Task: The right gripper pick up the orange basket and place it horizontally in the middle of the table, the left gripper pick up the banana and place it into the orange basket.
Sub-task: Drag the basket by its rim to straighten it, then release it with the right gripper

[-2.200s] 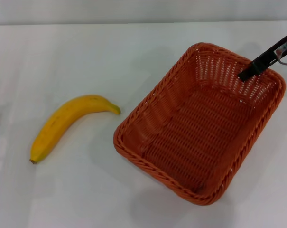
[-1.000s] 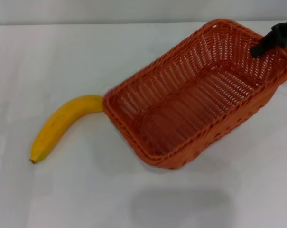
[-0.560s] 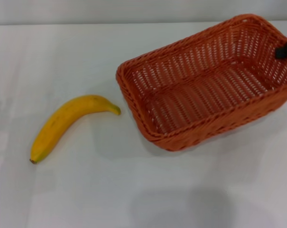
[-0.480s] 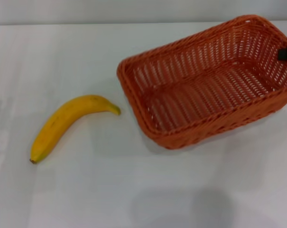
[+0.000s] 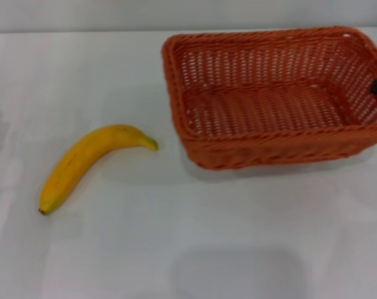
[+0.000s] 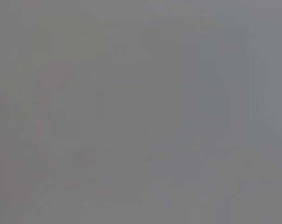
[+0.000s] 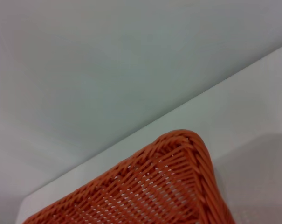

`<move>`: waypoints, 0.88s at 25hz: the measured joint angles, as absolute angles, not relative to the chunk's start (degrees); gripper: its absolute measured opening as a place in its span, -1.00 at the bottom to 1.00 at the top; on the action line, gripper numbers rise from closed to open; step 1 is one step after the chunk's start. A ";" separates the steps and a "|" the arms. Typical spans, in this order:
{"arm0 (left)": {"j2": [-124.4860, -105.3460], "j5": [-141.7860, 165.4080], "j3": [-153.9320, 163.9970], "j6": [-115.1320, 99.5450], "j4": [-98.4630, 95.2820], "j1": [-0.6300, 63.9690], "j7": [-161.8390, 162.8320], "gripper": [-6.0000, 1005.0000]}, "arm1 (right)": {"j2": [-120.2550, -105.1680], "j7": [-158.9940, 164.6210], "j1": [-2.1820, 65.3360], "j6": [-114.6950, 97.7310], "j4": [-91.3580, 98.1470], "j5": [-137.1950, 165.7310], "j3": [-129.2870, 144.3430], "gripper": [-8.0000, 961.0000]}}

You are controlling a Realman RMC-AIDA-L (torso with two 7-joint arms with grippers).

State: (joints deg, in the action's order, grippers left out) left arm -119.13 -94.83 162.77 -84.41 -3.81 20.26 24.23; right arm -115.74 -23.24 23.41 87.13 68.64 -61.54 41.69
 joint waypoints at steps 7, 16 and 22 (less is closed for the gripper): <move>-119.10 -95.89 162.77 -84.73 -2.08 20.84 24.25 0.77 | -115.64 -23.88 19.46 76.19 65.67 -71.42 55.53 -0.57; -119.11 -96.33 162.77 -84.78 -1.44 21.52 24.25 0.77 | -115.67 -32.72 19.13 69.69 55.23 -82.03 60.30 -0.23; -119.08 -96.33 162.78 -84.82 -1.33 21.42 24.26 0.77 | -115.77 -34.47 16.87 67.84 55.50 -87.80 69.41 0.32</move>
